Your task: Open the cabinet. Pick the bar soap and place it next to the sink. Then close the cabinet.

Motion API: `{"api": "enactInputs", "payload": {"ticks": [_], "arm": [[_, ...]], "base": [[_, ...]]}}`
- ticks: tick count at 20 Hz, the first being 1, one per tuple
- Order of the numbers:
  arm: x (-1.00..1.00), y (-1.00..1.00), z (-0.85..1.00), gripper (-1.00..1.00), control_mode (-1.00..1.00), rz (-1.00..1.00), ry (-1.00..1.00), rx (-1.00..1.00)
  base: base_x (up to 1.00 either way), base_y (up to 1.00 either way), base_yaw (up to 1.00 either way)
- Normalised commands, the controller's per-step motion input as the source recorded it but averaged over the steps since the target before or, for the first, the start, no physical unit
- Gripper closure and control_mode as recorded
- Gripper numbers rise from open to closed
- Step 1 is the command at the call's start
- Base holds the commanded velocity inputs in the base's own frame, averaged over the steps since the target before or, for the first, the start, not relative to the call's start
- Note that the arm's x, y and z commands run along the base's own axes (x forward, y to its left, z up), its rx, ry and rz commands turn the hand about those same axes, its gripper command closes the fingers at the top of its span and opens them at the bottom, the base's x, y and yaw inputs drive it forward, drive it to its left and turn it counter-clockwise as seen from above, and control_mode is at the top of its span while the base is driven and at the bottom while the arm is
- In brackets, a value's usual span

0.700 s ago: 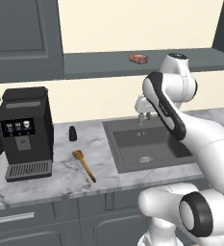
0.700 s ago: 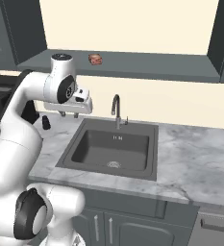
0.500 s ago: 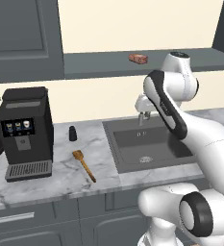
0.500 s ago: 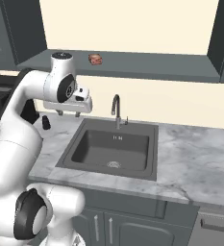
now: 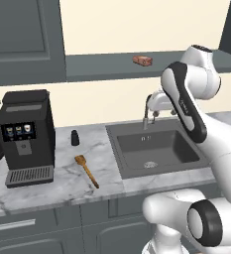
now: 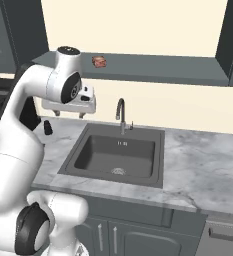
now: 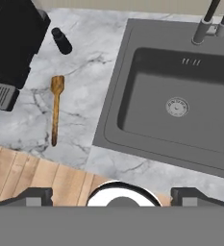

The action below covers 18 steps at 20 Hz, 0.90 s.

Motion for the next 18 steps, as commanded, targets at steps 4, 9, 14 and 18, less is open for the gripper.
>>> {"api": "enactInputs", "payload": {"ticks": [4, 9, 14, 18], "arm": [[-0.07, 0.00, 0.16, -1.00, -1.00, 0.00, 0.00, 0.01], [-0.39, 0.00, 0.19, -1.00, -1.00, 0.00, 0.00, 0.02], [-0.32, 0.00, 0.05, -1.00, -1.00, 0.00, 0.00, 0.00], [-0.23, 0.00, 0.00, -1.00, -1.00, -0.05, 0.00, 0.00]], "base": [[0.00, 0.00, 0.00], [0.00, 0.00, 0.00], [0.00, 0.00, 0.00], [0.00, 0.00, 0.00]]}}
